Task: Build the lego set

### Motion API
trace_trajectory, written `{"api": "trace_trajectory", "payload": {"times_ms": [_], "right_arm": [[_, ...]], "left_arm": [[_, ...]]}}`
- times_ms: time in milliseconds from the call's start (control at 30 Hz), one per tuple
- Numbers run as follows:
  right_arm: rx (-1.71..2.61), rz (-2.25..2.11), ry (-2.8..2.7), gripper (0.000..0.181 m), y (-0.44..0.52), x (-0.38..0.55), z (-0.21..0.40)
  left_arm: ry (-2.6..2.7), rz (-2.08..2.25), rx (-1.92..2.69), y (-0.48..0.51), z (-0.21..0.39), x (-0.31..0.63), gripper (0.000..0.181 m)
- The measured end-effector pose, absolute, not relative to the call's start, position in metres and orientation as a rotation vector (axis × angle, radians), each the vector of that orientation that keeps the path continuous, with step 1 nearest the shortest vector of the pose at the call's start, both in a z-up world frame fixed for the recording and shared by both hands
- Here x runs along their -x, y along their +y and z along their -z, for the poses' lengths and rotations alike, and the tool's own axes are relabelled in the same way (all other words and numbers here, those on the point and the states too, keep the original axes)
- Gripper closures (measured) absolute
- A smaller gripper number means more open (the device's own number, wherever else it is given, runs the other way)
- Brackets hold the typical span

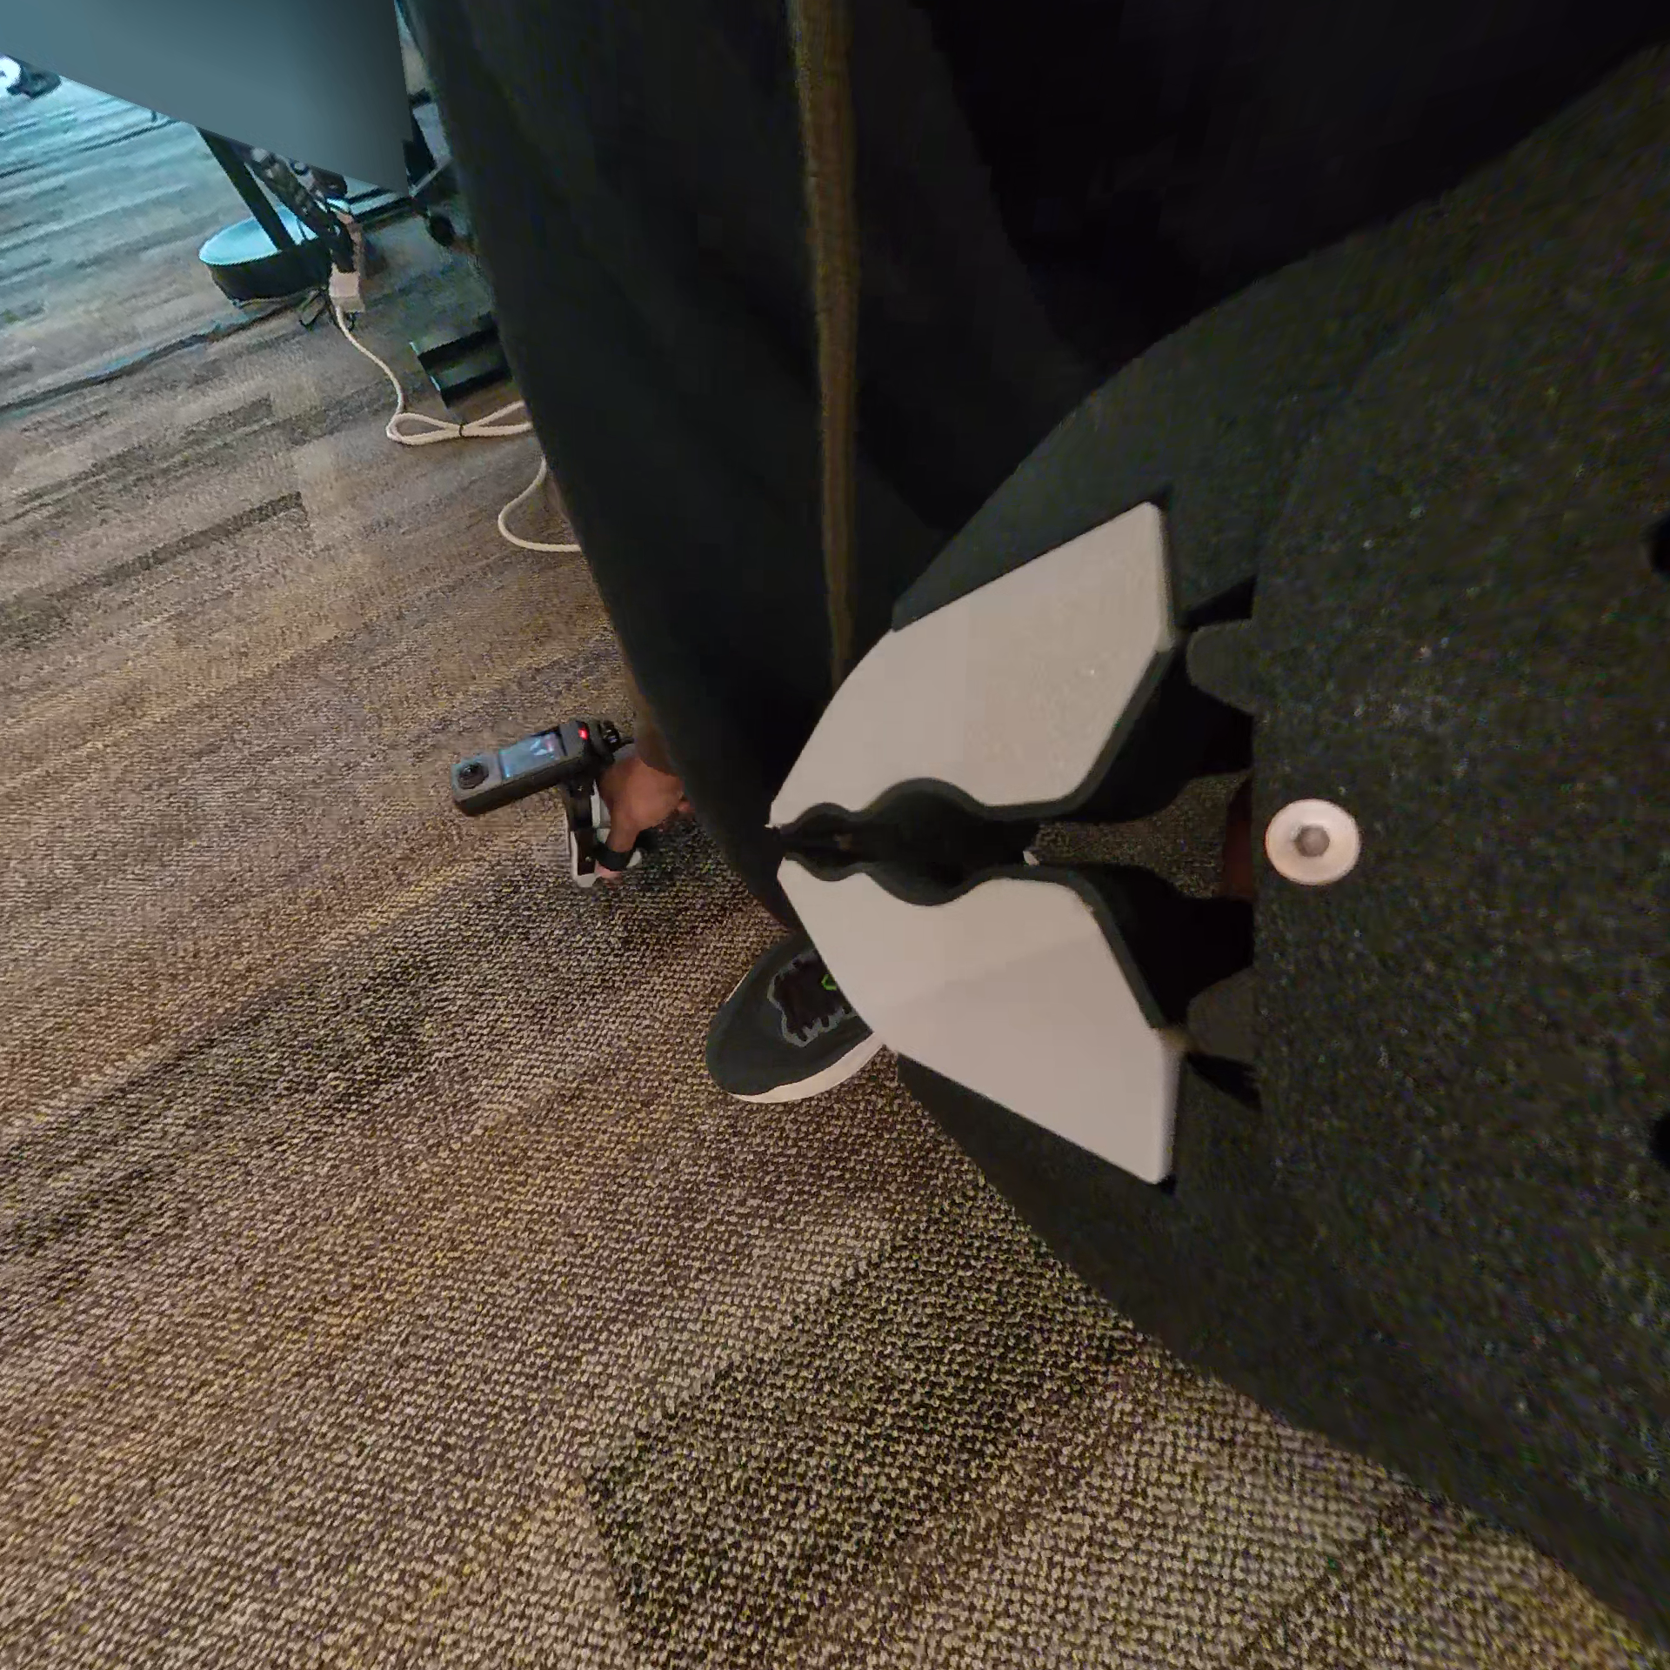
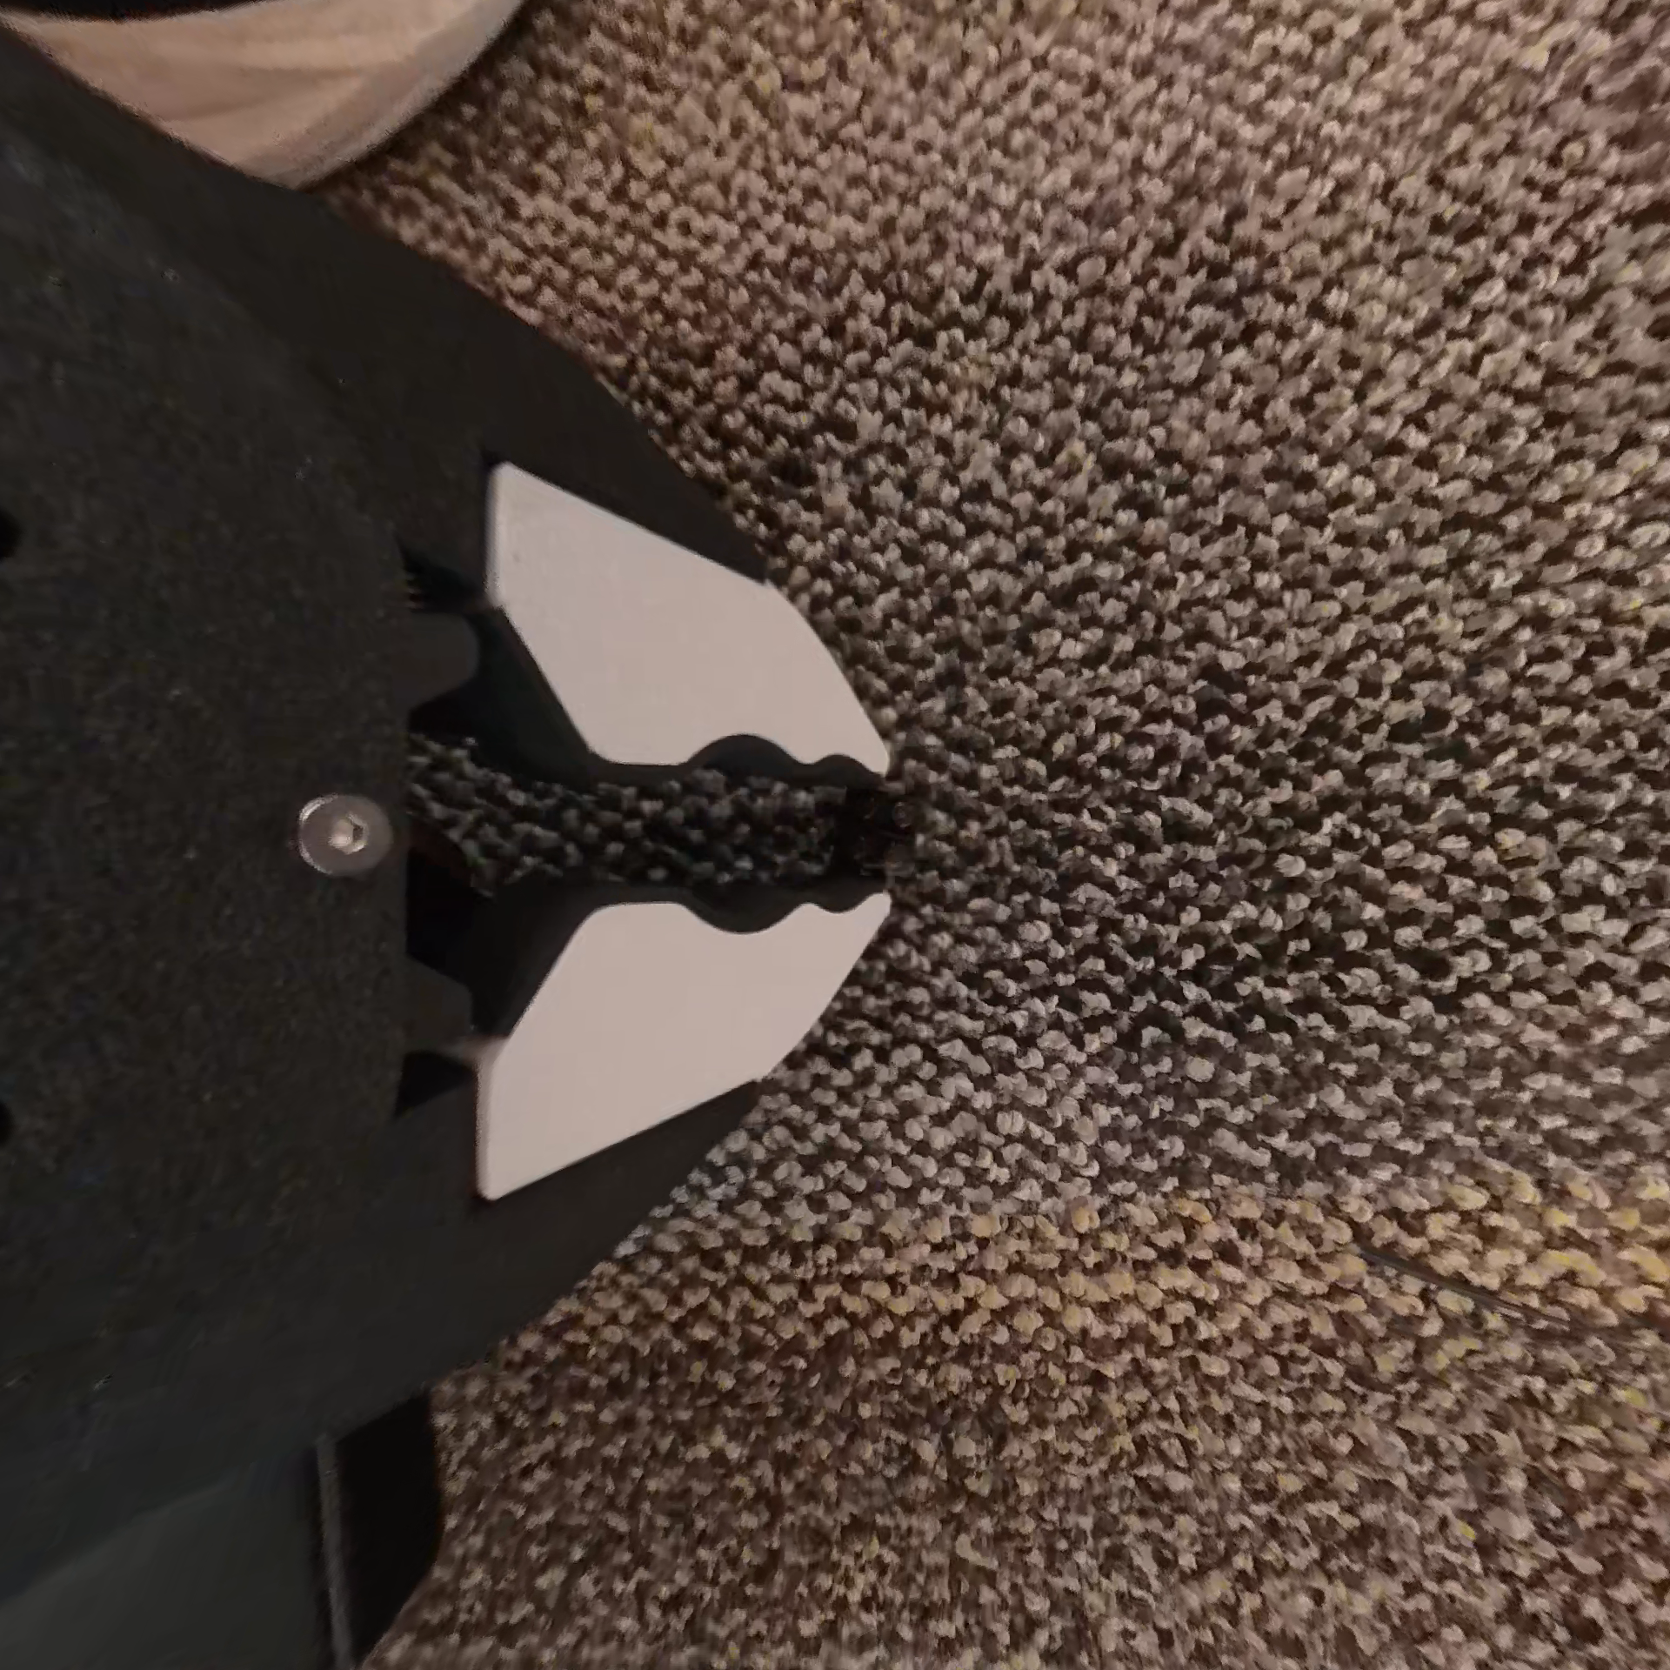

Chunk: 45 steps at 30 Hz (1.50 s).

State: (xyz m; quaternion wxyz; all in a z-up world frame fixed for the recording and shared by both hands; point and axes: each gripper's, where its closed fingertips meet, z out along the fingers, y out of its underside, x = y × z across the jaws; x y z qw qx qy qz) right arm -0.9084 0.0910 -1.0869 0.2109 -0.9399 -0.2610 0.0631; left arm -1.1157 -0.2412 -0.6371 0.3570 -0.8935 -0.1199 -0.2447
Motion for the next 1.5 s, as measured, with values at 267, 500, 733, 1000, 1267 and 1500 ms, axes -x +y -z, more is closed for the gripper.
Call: {"api": "trace_trajectory", "payload": {"times_ms": [267,500,733,1000,1267,1500], "right_arm": [[2.522,-0.161,-0.766,0.163,0.031,0.917,0.972],[2.359,-0.244,-0.736,0.162,-0.061,0.934,0.823],[2.25,-0.262,-0.703,0.163,-0.205,0.902,0.677],[2.199,-0.335,-0.621,0.162,-0.394,0.801,0.569],[2.077,-0.453,-0.742,0.162,-0.593,0.657,0.484],[2.015,-0.422,-0.827,0.163,-0.744,0.473,0.441]], "left_arm": [[-0.328,0.604,2.187,-0.301,0.568,1.106,0.179],[-0.292,0.563,2.018,-0.431,0.497,1.061,0.181],[-0.258,0.547,1.882,-0.577,0.433,0.981,0.181],[-0.258,0.52,1.78,-0.728,0.397,0.855,0.181],[-0.145,0.527,1.708,-0.832,0.358,0.674,0.181],[-0.008,0.566,1.662,-0.903,0.327,0.503,0.181]]}}
